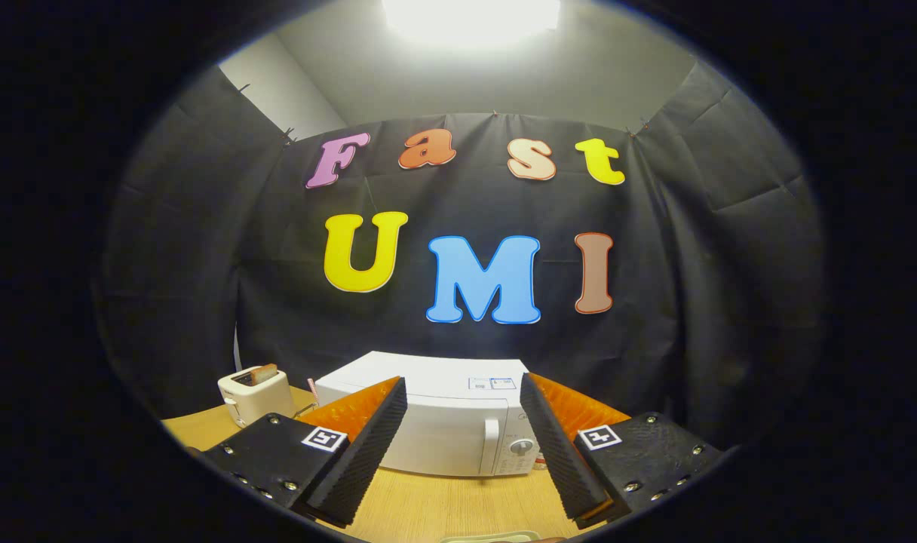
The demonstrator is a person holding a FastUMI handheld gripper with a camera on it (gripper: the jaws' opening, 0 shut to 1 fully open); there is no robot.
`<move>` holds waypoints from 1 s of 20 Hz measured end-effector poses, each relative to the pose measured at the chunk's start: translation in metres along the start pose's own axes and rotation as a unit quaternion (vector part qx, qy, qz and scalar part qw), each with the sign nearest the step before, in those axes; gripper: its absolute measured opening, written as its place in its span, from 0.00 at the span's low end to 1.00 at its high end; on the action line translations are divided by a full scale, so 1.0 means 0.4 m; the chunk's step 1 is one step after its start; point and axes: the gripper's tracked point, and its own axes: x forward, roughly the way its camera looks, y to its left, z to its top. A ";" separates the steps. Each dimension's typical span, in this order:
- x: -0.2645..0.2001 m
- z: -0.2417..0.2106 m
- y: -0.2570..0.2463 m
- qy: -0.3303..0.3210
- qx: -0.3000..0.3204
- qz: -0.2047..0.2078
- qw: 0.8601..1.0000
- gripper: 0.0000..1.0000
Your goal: Open the microwave, put the food inside, and close the microwave door.
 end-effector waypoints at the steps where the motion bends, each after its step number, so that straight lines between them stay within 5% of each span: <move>1: 0.016 -0.019 -0.004 -0.001 -0.002 -0.002 1.000 0.96; 20: 0.354 -0.483 -0.104 0.075 -0.005 -0.031 0.997 0.92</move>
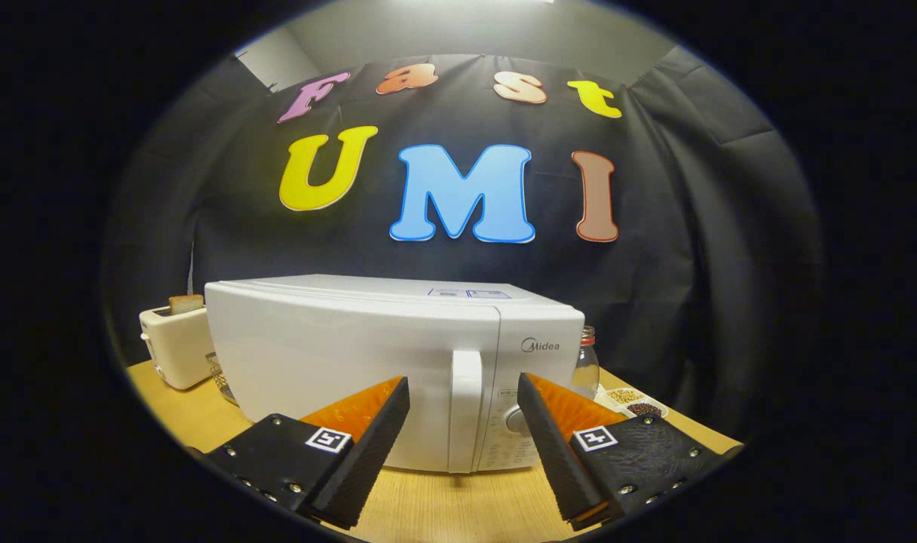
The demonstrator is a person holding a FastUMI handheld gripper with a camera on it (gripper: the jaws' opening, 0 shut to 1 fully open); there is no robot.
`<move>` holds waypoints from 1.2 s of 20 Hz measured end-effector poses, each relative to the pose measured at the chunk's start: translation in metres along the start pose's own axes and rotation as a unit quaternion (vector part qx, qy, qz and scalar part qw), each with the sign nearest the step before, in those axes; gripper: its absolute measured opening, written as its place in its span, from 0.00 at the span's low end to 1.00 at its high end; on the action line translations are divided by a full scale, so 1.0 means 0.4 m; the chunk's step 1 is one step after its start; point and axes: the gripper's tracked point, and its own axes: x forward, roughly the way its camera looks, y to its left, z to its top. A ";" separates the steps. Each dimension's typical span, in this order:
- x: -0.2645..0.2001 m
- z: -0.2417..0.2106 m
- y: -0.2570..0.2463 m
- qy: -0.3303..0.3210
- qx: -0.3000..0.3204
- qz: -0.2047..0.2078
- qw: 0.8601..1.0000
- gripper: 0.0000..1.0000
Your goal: Open the microwave, put the food inside, and close the microwave door.
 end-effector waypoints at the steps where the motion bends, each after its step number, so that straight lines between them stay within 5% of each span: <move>1: 0.016 -0.018 -0.006 0.007 0.002 -0.003 1.000 0.92; 3: 0.042 -0.046 -0.016 0.019 0.008 -0.009 1.000 0.92; 7: 0.071 -0.063 -0.016 0.007 0.002 -0.006 1.000 0.78; 9: 0.076 -0.074 -0.002 0.011 0.009 0.008 1.000 0.62; 11: 0.075 -0.069 0.010 0.004 0.002 0.013 1.000 0.61; 12: 0.068 -0.064 0.008 0.002 -0.003 0.012 1.000 0.41; 14: 0.060 -0.065 0.014 0.003 -0.005 0.020 1.000 0.41; 15: 0.071 -0.068 0.011 0.008 -0.001 0.024 1.000 0.29; 19: 0.062 -0.072 0.016 0.039 0.039 0.050 0.997 0.14; 24: 0.049 -0.072 0.020 0.052 0.040 0.104 0.992 0.09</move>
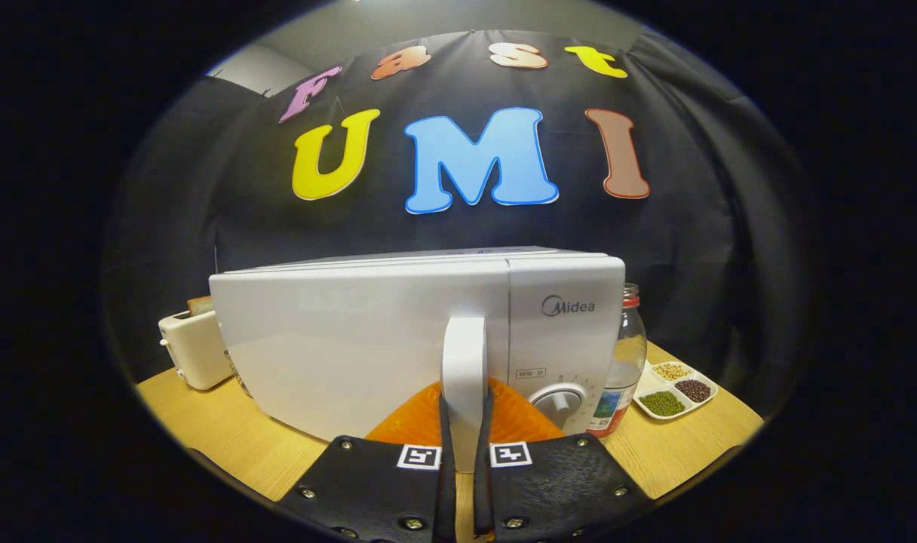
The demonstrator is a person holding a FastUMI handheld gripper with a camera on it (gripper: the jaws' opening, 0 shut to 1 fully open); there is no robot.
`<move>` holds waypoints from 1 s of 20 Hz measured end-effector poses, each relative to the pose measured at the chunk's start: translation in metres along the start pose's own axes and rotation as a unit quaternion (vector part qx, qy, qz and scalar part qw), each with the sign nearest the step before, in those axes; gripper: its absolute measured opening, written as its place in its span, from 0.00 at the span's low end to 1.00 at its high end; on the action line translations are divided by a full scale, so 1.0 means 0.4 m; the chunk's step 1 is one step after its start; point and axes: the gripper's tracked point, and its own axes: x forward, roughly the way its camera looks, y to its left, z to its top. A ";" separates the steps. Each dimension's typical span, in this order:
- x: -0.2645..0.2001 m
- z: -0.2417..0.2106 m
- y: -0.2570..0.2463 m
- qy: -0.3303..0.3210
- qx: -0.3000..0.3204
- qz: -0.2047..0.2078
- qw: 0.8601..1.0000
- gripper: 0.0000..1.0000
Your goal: Open the microwave, put the food inside, and close the microwave door.
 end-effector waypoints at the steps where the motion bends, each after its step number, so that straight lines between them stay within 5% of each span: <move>1: -0.009 0.003 0.003 -0.001 0.004 0.013 1.000 0.10; 12: -0.247 -0.039 0.122 0.011 -0.041 0.079 0.996 0.09; 20: -0.455 -0.081 0.365 0.020 -0.037 0.177 0.983 0.09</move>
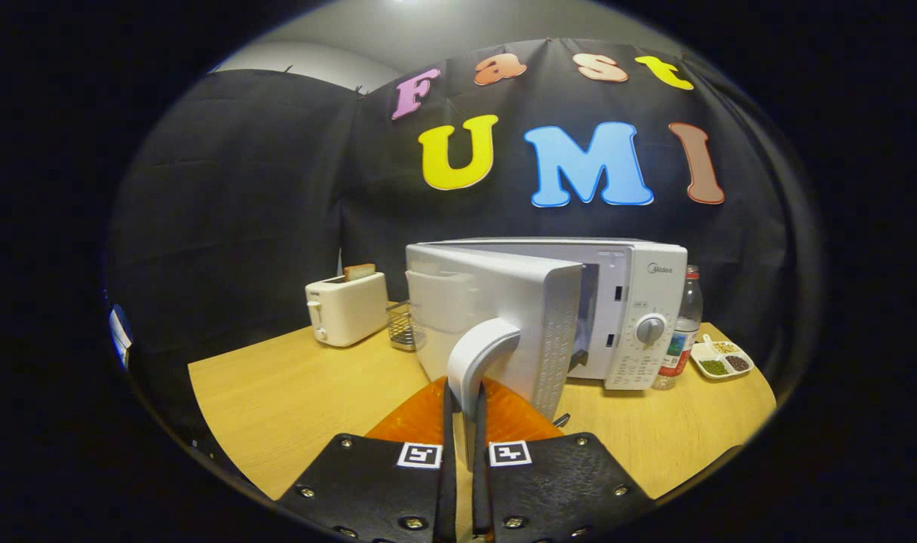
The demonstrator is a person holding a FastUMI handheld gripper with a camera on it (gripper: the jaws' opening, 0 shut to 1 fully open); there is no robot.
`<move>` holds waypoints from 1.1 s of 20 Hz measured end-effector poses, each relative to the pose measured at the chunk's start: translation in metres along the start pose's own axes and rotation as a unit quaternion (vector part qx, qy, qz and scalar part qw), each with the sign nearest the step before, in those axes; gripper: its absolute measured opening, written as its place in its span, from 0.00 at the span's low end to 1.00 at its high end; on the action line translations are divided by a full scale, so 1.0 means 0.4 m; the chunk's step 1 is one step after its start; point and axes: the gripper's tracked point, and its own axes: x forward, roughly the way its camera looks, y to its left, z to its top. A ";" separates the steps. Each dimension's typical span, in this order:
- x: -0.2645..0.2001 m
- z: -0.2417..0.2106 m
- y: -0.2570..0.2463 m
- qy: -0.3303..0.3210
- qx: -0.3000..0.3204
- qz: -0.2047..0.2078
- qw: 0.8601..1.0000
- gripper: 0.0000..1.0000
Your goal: Open the microwave, put the food inside, and close the microwave door.
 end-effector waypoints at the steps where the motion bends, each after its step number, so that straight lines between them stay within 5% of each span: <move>1: -0.005 -0.007 0.037 0.003 0.002 0.009 1.000 0.09; 3: -0.014 -0.011 0.114 0.006 0.008 0.017 1.000 0.09; 11: 0.011 -0.016 0.321 -0.020 -0.006 -0.114 0.993 0.08; 18: 0.086 -0.003 0.510 -0.072 0.005 -0.227 0.971 0.09; 21: 0.105 -0.011 0.539 -0.066 0.008 -0.233 0.970 0.15; 22: 0.104 -0.010 0.538 -0.063 0.010 -0.231 0.971 0.31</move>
